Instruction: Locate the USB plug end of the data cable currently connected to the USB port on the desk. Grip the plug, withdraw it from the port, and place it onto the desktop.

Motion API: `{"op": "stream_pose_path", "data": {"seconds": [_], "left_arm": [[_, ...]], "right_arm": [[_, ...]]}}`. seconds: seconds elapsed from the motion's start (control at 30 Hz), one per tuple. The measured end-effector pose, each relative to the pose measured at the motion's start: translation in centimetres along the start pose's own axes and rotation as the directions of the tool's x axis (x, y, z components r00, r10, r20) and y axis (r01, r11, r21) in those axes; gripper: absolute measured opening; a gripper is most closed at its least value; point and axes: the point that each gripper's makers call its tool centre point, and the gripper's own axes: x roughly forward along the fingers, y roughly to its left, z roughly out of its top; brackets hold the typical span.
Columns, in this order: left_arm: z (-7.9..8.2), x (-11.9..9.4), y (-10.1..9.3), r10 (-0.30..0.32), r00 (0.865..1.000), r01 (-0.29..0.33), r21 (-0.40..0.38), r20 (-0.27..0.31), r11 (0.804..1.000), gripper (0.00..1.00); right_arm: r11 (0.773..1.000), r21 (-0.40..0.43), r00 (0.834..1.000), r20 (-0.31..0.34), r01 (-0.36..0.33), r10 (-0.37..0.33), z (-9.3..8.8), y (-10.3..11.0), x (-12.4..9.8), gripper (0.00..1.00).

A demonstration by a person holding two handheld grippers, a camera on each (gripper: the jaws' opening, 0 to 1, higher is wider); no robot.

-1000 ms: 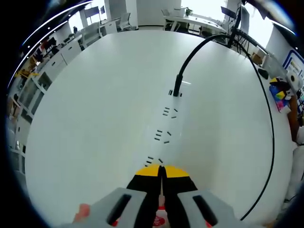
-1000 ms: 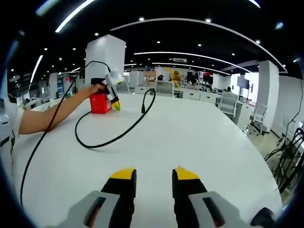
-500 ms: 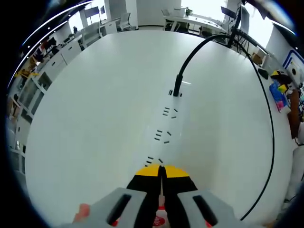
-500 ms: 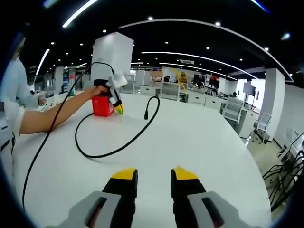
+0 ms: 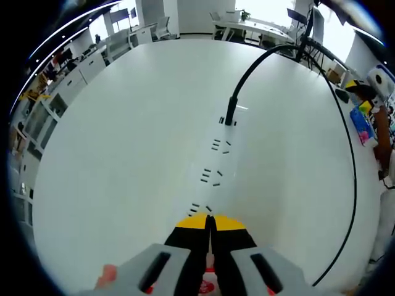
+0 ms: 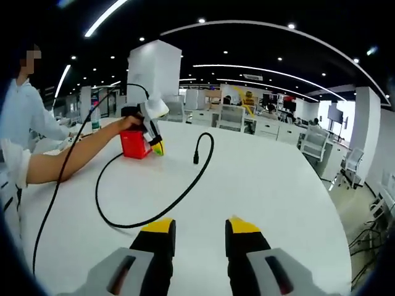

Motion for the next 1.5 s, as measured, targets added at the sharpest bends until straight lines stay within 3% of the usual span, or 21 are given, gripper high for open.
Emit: {"op": "stream_pose_path", "data": {"seconds": [0.17, 0.6, 1.2, 1.5], "left_arm": [[0.0, 0.0, 0.0, 0.0, 1.0, 0.0, 0.0, -0.001, 1.0, 0.02], [0.1, 0.0, 0.0, 0.0, 1.0, 0.0, 0.0, -0.002, 1.0, 0.02], [0.2, 0.1, 0.0, -0.001, 1.0, 0.001, 0.0, -0.001, 1.0, 0.02], [0.1, 0.1, -0.2, -0.001, 1.0, 0.001, 0.0, -0.003, 1.0, 0.02]], "right_arm": [[1.0, -0.003, 1.0, -0.016, -0.021, 0.021, 1.0, -0.7, 1.5, 0.34], [0.999, -0.016, 0.996, -0.081, -0.035, 0.033, 1.4, -1.9, 4.5, 0.37], [0.992, -0.076, 0.991, -0.096, -0.101, 0.093, 5.1, -1.0, 7.4, 0.36], [0.989, -0.099, 0.987, -0.133, -0.108, 0.094, 5.6, -1.7, 9.0, 0.36]]}}
